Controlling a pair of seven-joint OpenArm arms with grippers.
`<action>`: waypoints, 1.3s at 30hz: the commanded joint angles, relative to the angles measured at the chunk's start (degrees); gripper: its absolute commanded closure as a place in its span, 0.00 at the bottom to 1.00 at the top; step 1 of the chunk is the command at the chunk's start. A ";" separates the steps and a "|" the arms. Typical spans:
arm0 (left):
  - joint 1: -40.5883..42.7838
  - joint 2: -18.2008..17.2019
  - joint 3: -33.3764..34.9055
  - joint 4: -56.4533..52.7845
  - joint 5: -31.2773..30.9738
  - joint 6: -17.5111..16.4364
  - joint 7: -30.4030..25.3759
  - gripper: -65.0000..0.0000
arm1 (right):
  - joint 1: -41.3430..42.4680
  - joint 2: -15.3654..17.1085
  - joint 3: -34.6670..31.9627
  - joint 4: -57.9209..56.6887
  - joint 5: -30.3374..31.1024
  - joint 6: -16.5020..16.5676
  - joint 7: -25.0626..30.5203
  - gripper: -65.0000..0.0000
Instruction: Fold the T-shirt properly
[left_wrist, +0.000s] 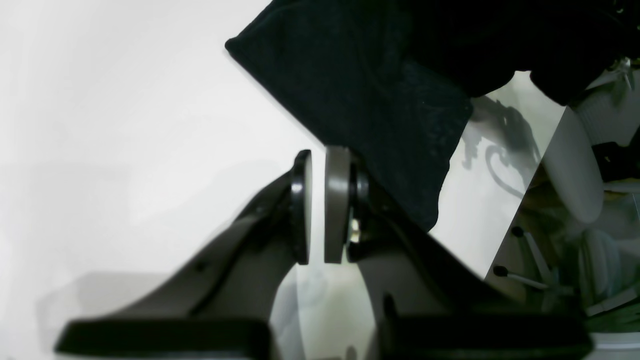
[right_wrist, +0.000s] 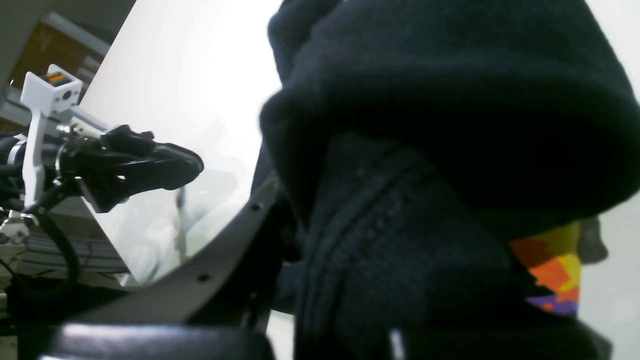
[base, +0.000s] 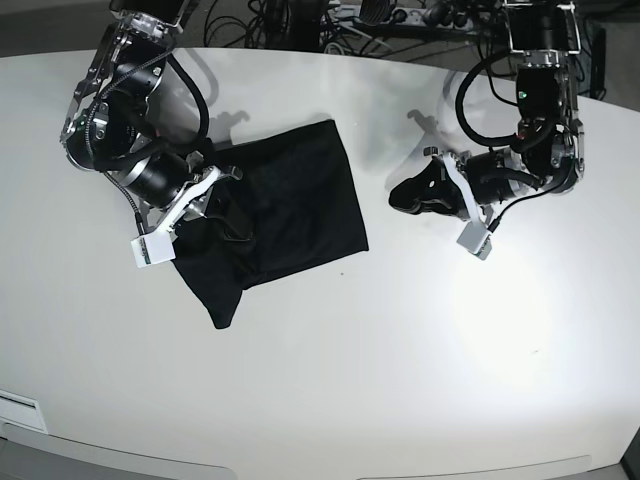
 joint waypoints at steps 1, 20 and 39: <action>-0.83 -0.61 -0.26 0.87 -1.55 -0.42 -1.07 0.89 | 0.42 -0.15 0.09 1.03 1.70 0.42 1.05 1.00; -5.53 -0.94 -0.37 0.87 -2.84 -0.44 -1.01 0.89 | 3.32 -2.21 -23.78 -0.55 12.57 12.34 -3.43 0.29; -9.62 -11.30 2.43 0.96 -22.83 -5.21 10.14 1.00 | 10.80 -1.62 -24.87 -3.63 -24.37 6.95 19.58 1.00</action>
